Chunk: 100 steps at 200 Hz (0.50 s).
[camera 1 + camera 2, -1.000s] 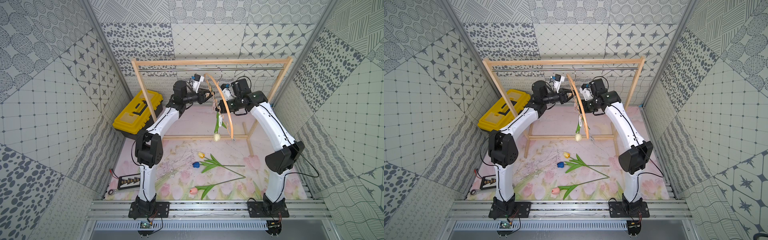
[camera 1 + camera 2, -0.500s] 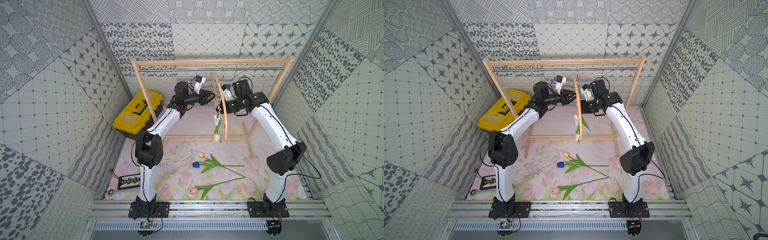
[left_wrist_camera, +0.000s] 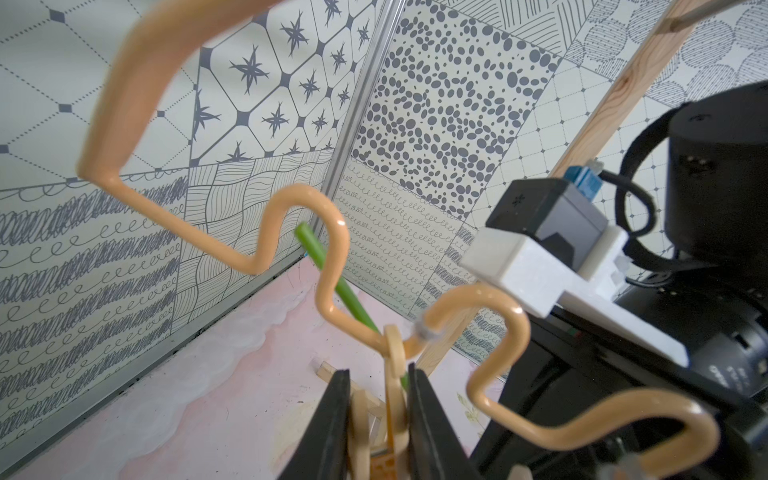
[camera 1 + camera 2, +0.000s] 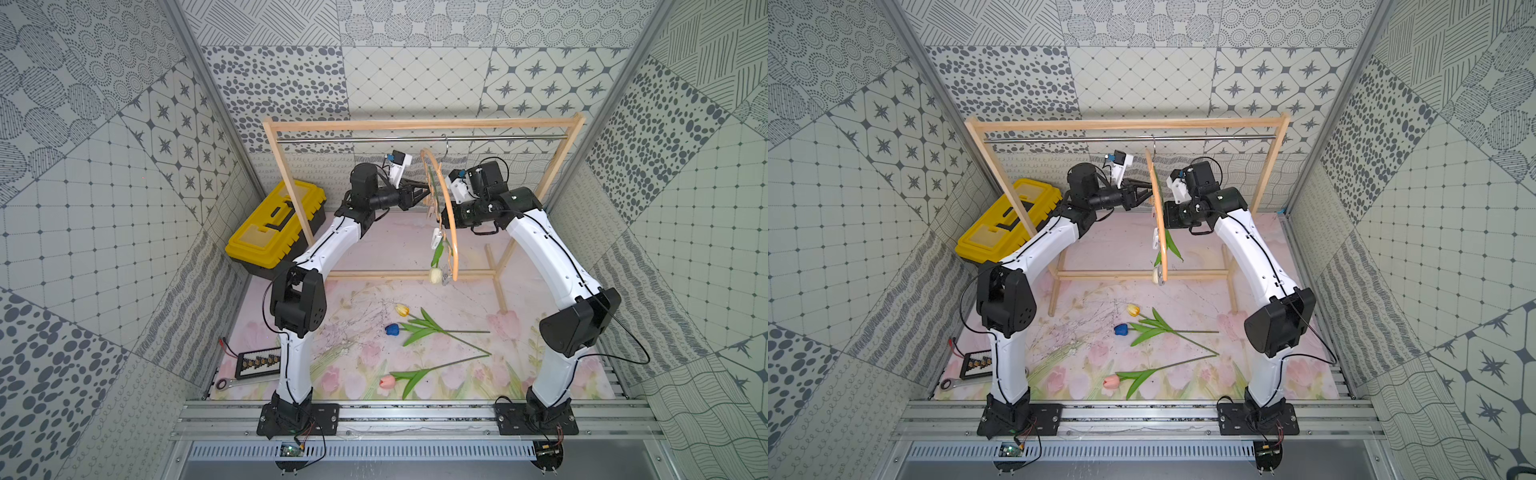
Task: Dry the flowers on a clothes hanger
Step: Open the clamp at the hanger, then clamp the flower onto the hanger.
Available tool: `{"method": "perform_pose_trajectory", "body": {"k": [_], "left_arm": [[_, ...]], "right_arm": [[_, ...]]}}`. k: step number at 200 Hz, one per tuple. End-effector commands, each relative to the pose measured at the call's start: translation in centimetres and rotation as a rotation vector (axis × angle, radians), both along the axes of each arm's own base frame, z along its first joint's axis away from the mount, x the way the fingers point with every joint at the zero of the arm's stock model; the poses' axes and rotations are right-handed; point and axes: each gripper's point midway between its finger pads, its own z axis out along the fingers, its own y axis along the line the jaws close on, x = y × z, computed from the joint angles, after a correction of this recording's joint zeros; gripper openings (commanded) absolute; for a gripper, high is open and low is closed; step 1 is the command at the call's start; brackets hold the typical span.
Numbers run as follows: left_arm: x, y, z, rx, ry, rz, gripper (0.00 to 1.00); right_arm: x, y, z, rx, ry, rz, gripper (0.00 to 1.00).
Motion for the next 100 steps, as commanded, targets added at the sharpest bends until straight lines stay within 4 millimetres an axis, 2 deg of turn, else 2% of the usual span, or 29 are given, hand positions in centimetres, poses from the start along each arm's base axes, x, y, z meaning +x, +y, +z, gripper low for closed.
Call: {"method": "perform_pose_trajectory", "body": {"k": [1, 12, 19, 63, 81, 100], "left_arm": [[-0.5, -0.1, 2.1, -0.034, -0.039, 0.038, 0.15], [-0.5, -0.3, 2.3, -0.065, -0.029, 0.056, 0.15], [-0.5, -0.3, 2.4, -0.09, -0.02, 0.074, 0.14], [-0.6, 0.4, 3.2, -0.309, 0.069, 0.164, 0.12], [-1.1, 0.3, 3.2, -0.345, 0.079, 0.194, 0.11], [-1.8, -0.4, 3.2, -0.339, 0.07, 0.198, 0.11]], "right_arm": [[1.4, -4.1, 3.3, 0.096, -0.121, -0.235, 0.0], [1.1, -4.4, 2.4, 0.163, -0.112, -0.271, 0.0], [0.9, -3.9, 2.2, 0.222, -0.119, -0.264, 0.0], [-0.2, 1.5, -0.8, 0.515, -0.051, -0.148, 0.0], [-0.8, 3.5, -0.2, 0.549, -0.091, -0.088, 0.0], [-0.8, 4.7, 0.0, 0.572, -0.086, -0.058, 0.0]]}}
